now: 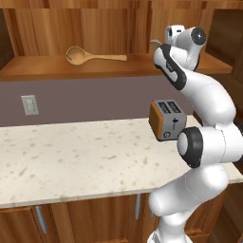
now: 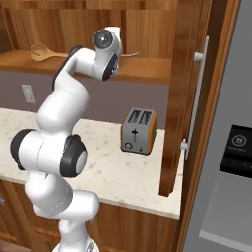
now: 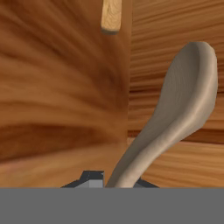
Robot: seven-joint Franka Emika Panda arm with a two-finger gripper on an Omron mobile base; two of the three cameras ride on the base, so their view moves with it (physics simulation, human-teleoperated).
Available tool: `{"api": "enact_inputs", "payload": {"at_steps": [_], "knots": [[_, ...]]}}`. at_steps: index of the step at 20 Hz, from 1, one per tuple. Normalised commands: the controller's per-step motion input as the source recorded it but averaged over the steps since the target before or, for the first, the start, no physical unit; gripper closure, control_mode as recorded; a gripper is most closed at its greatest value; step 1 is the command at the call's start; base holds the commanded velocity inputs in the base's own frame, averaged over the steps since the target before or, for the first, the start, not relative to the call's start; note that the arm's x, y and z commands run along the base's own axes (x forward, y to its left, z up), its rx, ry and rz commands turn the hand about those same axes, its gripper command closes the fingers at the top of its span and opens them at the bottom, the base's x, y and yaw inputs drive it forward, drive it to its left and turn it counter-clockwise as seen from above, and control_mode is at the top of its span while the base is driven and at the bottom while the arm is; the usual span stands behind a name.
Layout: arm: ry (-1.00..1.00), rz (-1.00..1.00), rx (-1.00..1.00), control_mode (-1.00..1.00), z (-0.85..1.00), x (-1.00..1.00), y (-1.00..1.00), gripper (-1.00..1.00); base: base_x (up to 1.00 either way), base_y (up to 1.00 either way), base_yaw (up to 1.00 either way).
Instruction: Organize the utensils by type. Pick up the wooden spoons from the counter and place them in the open cabinet. Then pick up the metallic utensils from the counter and place them in the open drawer.
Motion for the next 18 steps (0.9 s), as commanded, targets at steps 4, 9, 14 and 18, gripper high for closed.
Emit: {"api": "enact_inputs", "payload": {"at_steps": [4,9,14,18], "knots": [[-0.04,0.00,-0.01,-1.00,0.23,0.00,0.00,1.00,0.00,0.00,0.00],[0.03,0.00,-0.08,-1.00,-0.13,0.20,0.00,1.00,0.00,0.00,0.00],[0.03,0.00,-0.09,-1.00,-0.26,0.27,0.00,1.00,0.00,0.00,0.00],[0.00,0.00,-0.03,-1.00,-0.21,0.16,0.00,1.00,0.00,0.00,0.00]]}}
